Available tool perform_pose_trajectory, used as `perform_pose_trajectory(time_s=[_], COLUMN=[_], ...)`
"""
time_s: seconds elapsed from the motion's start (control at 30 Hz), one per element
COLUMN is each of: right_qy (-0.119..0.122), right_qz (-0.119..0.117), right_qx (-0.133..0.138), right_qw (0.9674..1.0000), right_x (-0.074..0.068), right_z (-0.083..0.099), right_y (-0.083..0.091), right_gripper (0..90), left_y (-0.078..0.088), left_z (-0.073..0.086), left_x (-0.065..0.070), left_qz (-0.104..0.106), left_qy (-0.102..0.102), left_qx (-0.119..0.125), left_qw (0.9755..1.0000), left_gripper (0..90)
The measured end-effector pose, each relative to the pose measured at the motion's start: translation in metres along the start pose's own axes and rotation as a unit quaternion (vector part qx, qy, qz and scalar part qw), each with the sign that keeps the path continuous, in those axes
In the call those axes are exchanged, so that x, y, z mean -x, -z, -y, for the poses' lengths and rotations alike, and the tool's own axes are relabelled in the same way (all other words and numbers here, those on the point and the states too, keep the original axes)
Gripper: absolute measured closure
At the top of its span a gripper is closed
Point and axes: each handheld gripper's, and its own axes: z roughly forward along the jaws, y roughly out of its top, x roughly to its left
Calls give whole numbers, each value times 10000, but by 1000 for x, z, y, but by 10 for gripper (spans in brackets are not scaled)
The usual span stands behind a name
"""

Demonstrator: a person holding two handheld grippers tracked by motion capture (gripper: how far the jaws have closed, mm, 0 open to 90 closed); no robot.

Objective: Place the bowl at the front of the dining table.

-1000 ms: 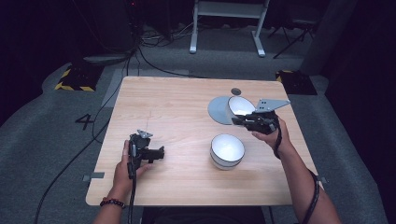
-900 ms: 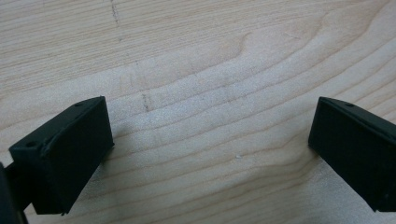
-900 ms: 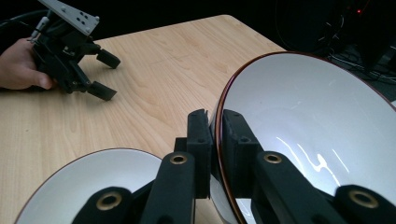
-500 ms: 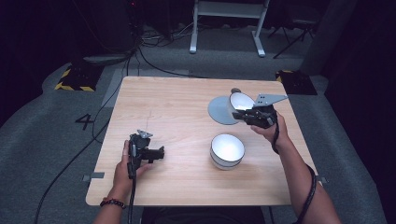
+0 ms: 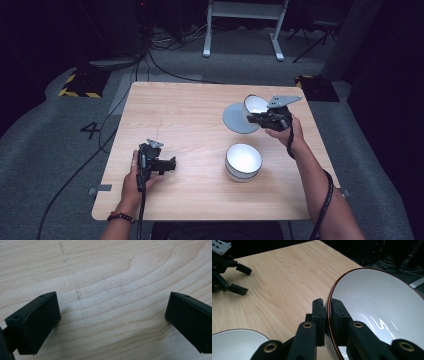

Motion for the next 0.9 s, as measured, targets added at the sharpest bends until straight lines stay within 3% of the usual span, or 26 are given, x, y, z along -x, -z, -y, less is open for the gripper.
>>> perform_pose_trajectory(time_s=[0.9], right_qy=[-244], right_qz=[178], right_qx=[-164], right_qw=[9994], right_x=[28], right_z=[-5], right_y=[-37], right_gripper=[824], left_y=[0], left_z=[0], left_x=[0], left_qz=[2], left_qy=[-1], left_qx=[-1], left_qw=[10000], left_gripper=[0])
